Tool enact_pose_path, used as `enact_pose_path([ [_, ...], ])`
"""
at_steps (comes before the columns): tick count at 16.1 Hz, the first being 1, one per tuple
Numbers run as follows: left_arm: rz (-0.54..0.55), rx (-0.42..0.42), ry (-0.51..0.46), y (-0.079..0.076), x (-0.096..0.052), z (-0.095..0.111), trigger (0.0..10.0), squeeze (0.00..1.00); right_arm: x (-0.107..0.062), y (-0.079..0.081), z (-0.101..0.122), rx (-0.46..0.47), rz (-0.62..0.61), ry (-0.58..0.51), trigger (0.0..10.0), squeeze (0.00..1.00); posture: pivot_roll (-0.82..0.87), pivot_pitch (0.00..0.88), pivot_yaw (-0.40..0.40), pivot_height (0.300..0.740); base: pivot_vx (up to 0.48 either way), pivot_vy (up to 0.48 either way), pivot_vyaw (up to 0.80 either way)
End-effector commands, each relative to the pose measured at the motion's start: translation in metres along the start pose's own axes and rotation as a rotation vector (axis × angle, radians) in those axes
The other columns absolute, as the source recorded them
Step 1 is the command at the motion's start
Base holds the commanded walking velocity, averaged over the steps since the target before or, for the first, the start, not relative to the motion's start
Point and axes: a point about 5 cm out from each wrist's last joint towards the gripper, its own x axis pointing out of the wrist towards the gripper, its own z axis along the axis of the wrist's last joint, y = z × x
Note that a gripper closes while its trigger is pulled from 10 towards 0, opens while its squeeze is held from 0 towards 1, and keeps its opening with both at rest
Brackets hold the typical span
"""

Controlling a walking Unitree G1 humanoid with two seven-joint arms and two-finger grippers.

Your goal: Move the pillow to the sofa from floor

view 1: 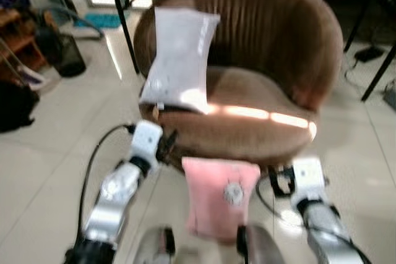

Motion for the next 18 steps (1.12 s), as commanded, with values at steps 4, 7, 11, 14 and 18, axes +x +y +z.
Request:
enact_pose_path([
  [4, 0.006, 0.000, 0.008, 0.003, 0.000, -0.001, 10.0, 0.00, 0.003, 0.005, 0.005, -0.009, 0.014, -0.005, 10.0, 0.00, -0.07, 0.030, 0.065, 0.623, 0.309, 0.000, 0.00],
  [7, 0.004, 0.002, 0.010, 0.003, 0.000, -0.002, 10.0, 0.00, 0.008, 0.006, 0.007, -0.005, 0.020, -0.005, 10.0, 0.00, -0.07, 0.026, 0.066, 0.623, 0.309, 0.000, 0.00],
  [11, 0.002, 0.006, 0.010, 0.003, 0.000, -0.002, 10.0, 0.00, 0.012, 0.005, 0.002, -0.001, 0.026, 0.000, 10.0, 0.00, -0.07, 0.020, 0.066, 0.623, 0.304, 0.000, 0.00],
  [14, 0.001, 0.010, 0.010, 0.003, 0.000, -0.002, 10.0, 0.00, 0.011, 0.005, -0.001, 0.000, 0.031, 0.001, 10.0, 0.00, -0.07, 0.010, 0.066, 0.623, 0.299, 0.000, 0.00],
  [18, -0.001, 0.005, 0.008, 0.003, -0.001, -0.002, 10.0, 0.00, 0.010, 0.006, -0.003, -0.001, 0.032, -0.002, 10.0, 0.00, -0.07, 0.006, 0.067, 0.623, 0.292, 0.000, 0.00],
])
